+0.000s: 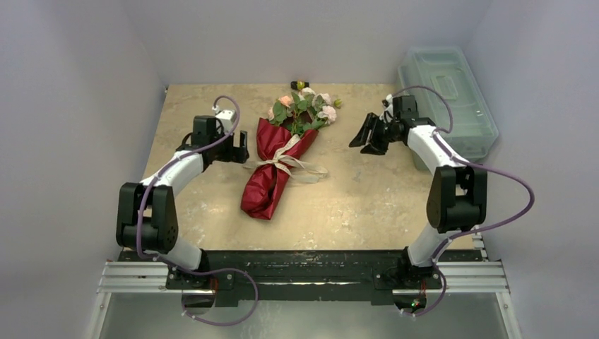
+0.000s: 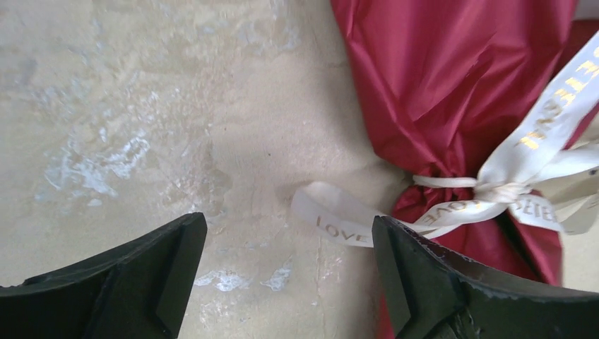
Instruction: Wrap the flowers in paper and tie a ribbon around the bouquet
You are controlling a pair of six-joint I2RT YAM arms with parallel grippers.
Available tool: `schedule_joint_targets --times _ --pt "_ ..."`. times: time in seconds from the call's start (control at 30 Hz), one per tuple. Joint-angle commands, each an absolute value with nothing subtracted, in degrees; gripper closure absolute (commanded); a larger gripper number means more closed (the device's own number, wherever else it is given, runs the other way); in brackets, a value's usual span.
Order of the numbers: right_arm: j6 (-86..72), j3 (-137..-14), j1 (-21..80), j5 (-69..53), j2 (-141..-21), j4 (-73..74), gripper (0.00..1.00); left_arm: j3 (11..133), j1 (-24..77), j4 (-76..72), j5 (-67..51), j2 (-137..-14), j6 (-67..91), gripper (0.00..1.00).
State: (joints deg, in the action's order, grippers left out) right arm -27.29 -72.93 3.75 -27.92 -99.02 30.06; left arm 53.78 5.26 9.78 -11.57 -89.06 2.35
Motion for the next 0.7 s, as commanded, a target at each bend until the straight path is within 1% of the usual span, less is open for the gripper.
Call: schedule_joint_targets --times 0.0,0.07,0.1,0.27,0.4,0.47,0.5,0.57,0.63,0.67 --pt "-25.62 -79.15 5.32 -27.56 -93.65 29.17 0.35 58.42 5.1 10.92 -11.86 -84.2 5.64 0.04" --pt "-25.51 -81.08 6.33 -26.77 -92.35 29.49 0.06 58.8 5.1 12.03 -9.53 -83.28 8.81 0.03" --pt "-25.56 -81.83 6.87 -26.2 -91.79 29.46 0.02 59.22 5.1 12.98 -7.5 -83.16 12.12 0.02" --pt "-25.73 -84.19 10.1 -24.28 -89.27 27.46 0.01 62.24 5.44 21.56 -4.67 -82.11 25.91 0.0" --pt "-21.38 -82.98 15.53 -18.46 -84.4 21.79 0.01 67.81 5.62 30.08 -3.36 -79.18 23.91 0.0" --pt "-20.91 -79.35 17.81 -16.05 -79.64 16.21 0.01 72.52 5.63 35.73 -0.64 -77.72 21.67 0.0" --pt "-21.91 -76.08 19.53 -11.96 -76.54 10.63 0.01 74.03 5.67 37.25 1.13 -76.3 20.58 0.0" --pt "-24.74 -68.29 20.22 -8.46 -70.46 2.39 0.01 71.5 5.63 33.19 3.78 -70.85 18.11 0.0" --pt "-27.83 -61.71 20.28 -5.83 -65.43 -1.04 0.01 62.98 5.64 28.21 9.57 -65.22 19.88 0.0" --pt "-28.53 -59.34 20.3 -5.52 -63.69 -2.23 0.01 60.88 5.63 29.98 12.47 -64.06 21.14 0.0"
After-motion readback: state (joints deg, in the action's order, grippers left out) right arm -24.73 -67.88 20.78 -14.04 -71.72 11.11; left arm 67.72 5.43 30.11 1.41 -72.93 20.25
